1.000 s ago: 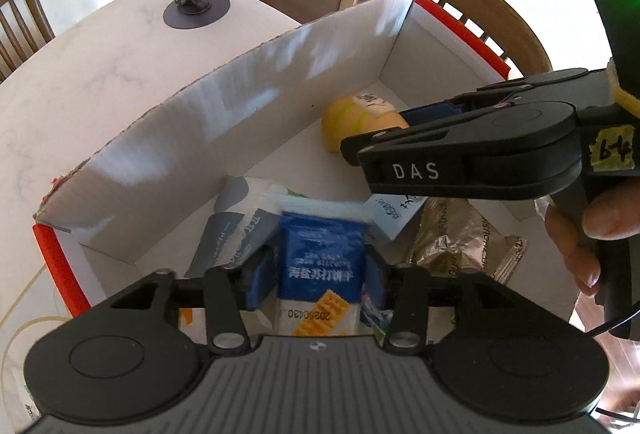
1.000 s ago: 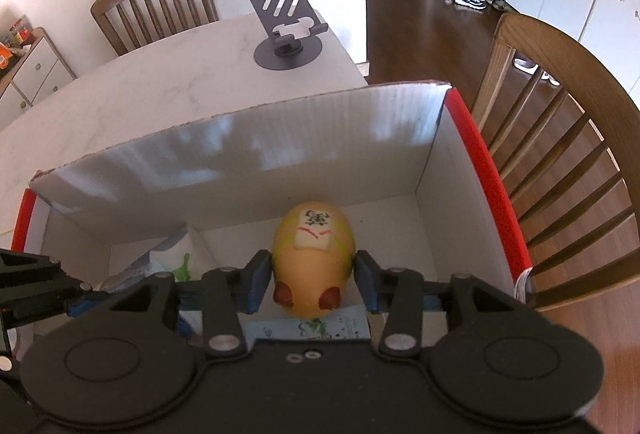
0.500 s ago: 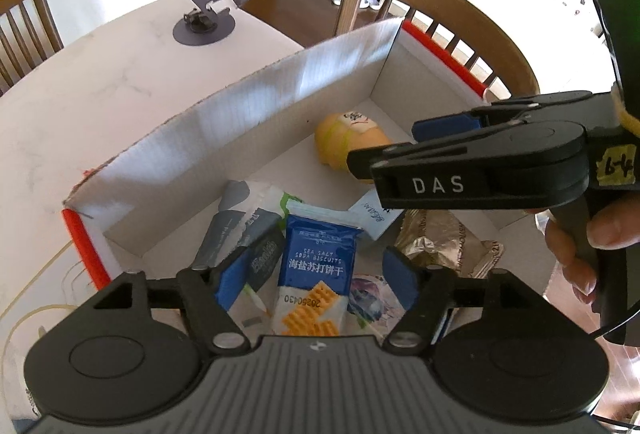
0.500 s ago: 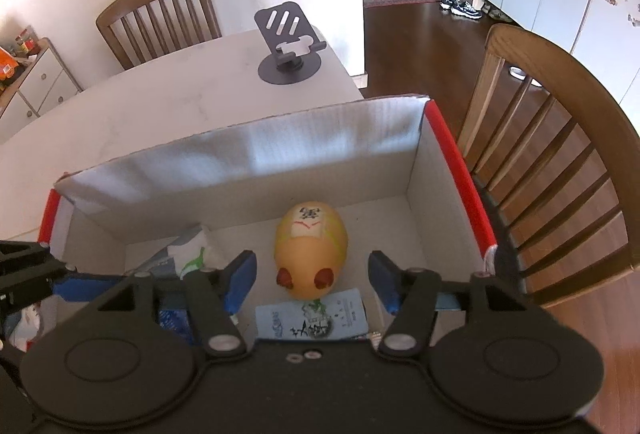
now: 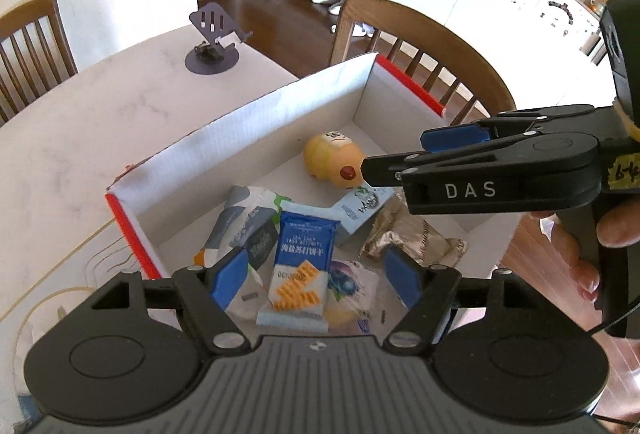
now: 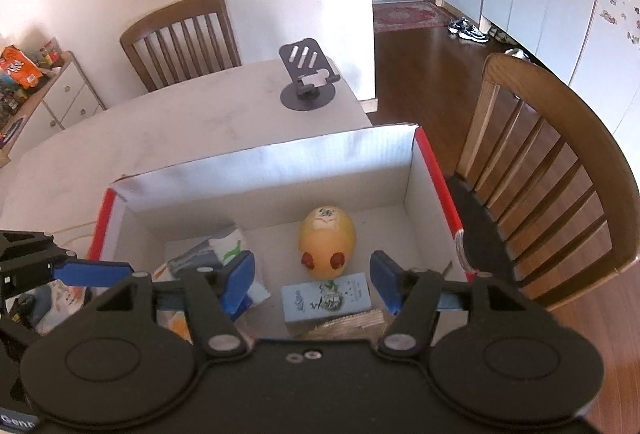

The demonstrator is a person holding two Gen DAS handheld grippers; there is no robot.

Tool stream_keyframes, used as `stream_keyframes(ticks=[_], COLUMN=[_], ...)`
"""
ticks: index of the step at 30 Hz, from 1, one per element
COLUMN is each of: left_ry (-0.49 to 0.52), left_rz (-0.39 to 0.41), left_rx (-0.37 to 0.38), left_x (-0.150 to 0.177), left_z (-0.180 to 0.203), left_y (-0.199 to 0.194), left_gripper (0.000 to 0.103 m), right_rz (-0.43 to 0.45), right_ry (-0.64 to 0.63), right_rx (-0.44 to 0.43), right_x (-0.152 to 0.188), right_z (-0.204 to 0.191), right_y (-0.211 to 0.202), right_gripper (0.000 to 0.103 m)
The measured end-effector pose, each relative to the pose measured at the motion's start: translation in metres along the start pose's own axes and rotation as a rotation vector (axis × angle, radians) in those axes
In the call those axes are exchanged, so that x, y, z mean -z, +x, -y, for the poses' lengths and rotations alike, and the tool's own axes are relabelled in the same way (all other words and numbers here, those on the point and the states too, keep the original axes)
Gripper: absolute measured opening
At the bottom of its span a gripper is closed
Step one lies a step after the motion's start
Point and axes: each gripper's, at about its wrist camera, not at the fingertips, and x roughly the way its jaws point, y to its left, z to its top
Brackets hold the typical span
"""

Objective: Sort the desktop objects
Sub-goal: 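Open both tools to drop the biscuit pack and toy inside the box, then move both open tools back toward the remaining items on the mat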

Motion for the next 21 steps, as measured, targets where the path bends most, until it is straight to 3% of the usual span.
stream_keyframes(ticks=[4, 17, 21], left_ry=[0.0, -0.049, -0.054], left_rz=[0.023, 0.094, 0.113], left_rx=[0.004, -0.001, -0.004], left_x=[0.012, 0.054, 0.067], left_z=[0.004, -0.004, -0.011], left_y=[-0.015, -0.064, -0.079], left_gripper=[0.076, 0.083, 0.086], right_rz=[0.012, 0.054, 0.078], right_ry=[-0.025, -0.086, -0.093], right_rx=[-0.012, -0.031, -0.049], right_x=[0.007, 0.033, 0.04], right_z=[-0.005, -0.036, -0.046], right_y=[-0.012, -0.046, -0.056], right_gripper=[0.07, 0.074, 0.084])
